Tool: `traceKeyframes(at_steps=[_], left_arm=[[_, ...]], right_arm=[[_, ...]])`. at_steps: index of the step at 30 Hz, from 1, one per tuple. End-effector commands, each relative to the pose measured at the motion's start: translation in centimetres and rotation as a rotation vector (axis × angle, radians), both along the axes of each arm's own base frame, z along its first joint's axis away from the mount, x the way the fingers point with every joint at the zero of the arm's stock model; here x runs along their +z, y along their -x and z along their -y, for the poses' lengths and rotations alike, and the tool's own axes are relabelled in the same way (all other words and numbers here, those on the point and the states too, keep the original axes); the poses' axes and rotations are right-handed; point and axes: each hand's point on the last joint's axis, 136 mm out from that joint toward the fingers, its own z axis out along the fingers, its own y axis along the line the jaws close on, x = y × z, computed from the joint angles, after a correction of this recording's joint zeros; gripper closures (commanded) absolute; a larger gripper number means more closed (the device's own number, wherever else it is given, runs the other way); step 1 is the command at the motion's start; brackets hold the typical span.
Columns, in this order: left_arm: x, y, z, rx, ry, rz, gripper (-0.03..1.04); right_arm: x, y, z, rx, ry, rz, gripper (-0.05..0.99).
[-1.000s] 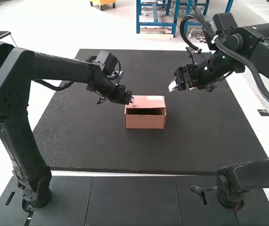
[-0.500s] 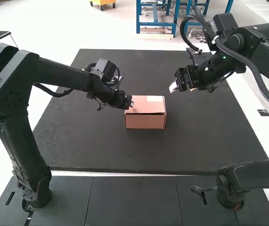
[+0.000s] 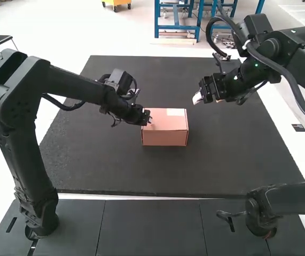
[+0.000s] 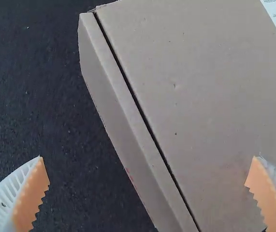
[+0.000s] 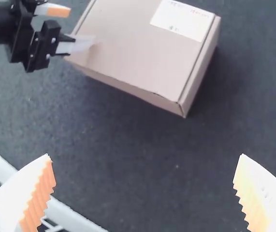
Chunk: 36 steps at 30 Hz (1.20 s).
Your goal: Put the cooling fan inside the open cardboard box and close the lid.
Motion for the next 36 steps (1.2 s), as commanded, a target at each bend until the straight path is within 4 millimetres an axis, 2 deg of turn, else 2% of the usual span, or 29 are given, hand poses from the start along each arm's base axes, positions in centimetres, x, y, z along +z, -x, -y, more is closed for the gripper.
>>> traceKeyframes(at_steps=[1, 5, 7, 12, 16, 23, 27, 29, 32, 36], left_arm=[[1.0, -0.4, -0.5, 0.019, -0.024, 0.017, 0.05], [7.2, -1.8, -1.4, 0.062, 0.03, 0.167, 0.05], [9.7, -2.1, -2.1, 0.082, 0.055, 0.225, 0.05], [12.9, -1.5, -4.9, 0.144, 0.08, 0.29, 0.05], [14.0, -0.2, -6.4, 0.164, 0.094, 0.336, 0.05], [15.3, 1.9, -8.9, 0.217, 0.13, 0.477, 0.05], [15.9, 3.4, -9.7, 0.221, 0.162, 0.59, 0.05], [15.5, 4.2, -10.1, 0.216, 0.156, 0.628, 0.05], [15.3, 5.4, -11.0, 0.225, 0.157, 0.67, 0.05], [14.6, 6.9, -11.9, 0.241, 0.171, 0.718, 0.05]], right_arm=[[0.8, 0.2, -0.1, 0.013, -0.015, 0.026, 0.1], [0.4, 0.5, 0.0, 0.012, -0.016, 0.022, 0.1], [0.2, 0.6, 0.0, 0.01, -0.017, 0.026, 0.1], [0.7, 0.7, 0.1, -0.003, -0.038, 0.052, 0.1], [1.6, 0.3, -0.1, -0.012, -0.063, 0.098, 0.1], [3.7, -2.0, 0.8, -0.087, -0.117, 0.275, 0.1], [4.2, -3.5, 2.1, -0.148, -0.157, 0.426, 0.1], [4.4, -4.1, 3.3, -0.196, -0.166, 0.497, 0.1], [3.6, -4.4, 5.1, -0.274, -0.184, 0.559, 0.09], [3.0, -3.9, 7.2, -0.362, -0.218, 0.617, 0.05]])
